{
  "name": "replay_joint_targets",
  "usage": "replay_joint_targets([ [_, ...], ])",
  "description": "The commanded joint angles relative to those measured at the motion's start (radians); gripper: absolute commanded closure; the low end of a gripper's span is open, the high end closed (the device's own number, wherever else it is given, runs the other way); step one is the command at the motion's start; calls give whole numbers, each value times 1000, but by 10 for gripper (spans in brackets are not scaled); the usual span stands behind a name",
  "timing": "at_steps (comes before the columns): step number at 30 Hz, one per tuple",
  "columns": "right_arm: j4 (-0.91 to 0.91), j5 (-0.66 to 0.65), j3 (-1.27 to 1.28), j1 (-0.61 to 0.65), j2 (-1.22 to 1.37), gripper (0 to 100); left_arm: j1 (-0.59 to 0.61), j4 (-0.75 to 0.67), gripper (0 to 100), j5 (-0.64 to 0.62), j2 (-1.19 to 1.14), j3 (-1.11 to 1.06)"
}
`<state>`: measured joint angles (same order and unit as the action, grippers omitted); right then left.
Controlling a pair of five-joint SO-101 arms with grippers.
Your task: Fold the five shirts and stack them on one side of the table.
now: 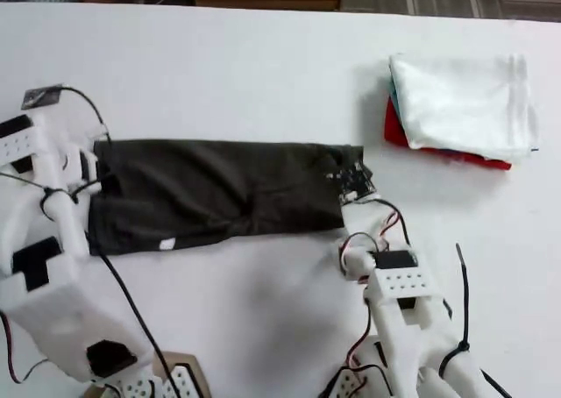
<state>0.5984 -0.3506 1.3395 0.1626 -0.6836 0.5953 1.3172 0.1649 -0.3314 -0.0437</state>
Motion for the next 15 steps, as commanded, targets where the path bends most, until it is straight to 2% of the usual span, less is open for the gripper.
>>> replay_joint_targets([
  [1, -16, 6, -5, -5, -31, 978, 14, -26, 702, -5, -43, 41],
  [10, -16, 6, -5, -5, -31, 978, -20, -69, 702, -5, -192, 70],
  [15, -16, 6, -5, -5, -31, 978, -75, 46, 705, -5, -252, 153],
])
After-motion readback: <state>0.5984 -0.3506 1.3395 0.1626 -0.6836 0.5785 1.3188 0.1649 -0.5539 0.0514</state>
